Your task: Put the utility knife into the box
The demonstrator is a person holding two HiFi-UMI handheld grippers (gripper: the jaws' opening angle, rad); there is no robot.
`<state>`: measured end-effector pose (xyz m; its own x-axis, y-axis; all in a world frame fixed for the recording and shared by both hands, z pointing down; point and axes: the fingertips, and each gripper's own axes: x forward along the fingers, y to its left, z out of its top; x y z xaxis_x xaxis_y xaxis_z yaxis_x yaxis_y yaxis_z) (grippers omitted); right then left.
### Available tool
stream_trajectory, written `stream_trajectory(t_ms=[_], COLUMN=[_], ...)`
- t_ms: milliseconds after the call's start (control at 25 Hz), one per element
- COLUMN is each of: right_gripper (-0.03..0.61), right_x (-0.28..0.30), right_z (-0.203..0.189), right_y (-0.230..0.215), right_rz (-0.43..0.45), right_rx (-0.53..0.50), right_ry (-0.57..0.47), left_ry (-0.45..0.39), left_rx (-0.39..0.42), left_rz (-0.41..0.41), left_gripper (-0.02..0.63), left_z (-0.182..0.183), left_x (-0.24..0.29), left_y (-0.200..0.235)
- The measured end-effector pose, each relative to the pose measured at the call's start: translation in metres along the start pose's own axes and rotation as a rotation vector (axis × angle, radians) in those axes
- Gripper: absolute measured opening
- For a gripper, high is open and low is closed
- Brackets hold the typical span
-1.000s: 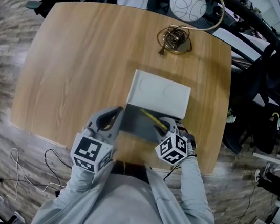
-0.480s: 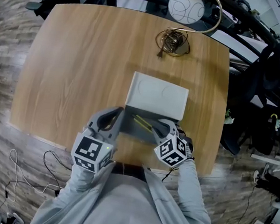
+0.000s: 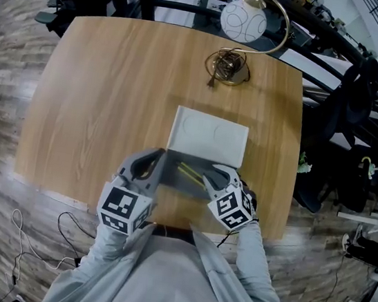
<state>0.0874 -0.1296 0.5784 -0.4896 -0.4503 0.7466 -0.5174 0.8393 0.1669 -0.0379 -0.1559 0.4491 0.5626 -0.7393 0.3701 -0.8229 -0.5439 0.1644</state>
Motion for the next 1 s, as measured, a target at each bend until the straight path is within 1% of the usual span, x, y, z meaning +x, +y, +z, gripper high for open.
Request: stream_trajectory(t_ms=[280,520,640,800,1000], right_gripper=[0.11,0.11,0.109,0.11,0.109], right_x=[-0.029,-0.064,-0.084,-0.115,-0.15], right_z=[0.033,0.067,0.084,0.107,0.13], right_y=[-0.022,-0.043,-0.053,-0.062,-0.07], right_rz=[-0.076,-0.146,-0.185,-0.23,-0.25], right_rx=[0.089,0.174,0.21,0.283,0.385], right_ry=[-0.122,-0.269,-0.353,-0.484,-0.664], left_ry=[-0.054,-0.092,-0.112,-0.135,-0.15], left_rx=[0.028,0.049,0.061,0.075,0.092], left_rz=[-0.001,-0.015,-0.021,-0.031,-0.045], left_gripper=[0.018,0.018,0.018,0.018,0.018], left_z=[0.021,0.038,0.046,0.055,0.063], left_x=[-0.001,-0.002,-0.002,-0.001,-0.002], left_y=[-0.001,-0.007,-0.009,-0.013,-0.016])
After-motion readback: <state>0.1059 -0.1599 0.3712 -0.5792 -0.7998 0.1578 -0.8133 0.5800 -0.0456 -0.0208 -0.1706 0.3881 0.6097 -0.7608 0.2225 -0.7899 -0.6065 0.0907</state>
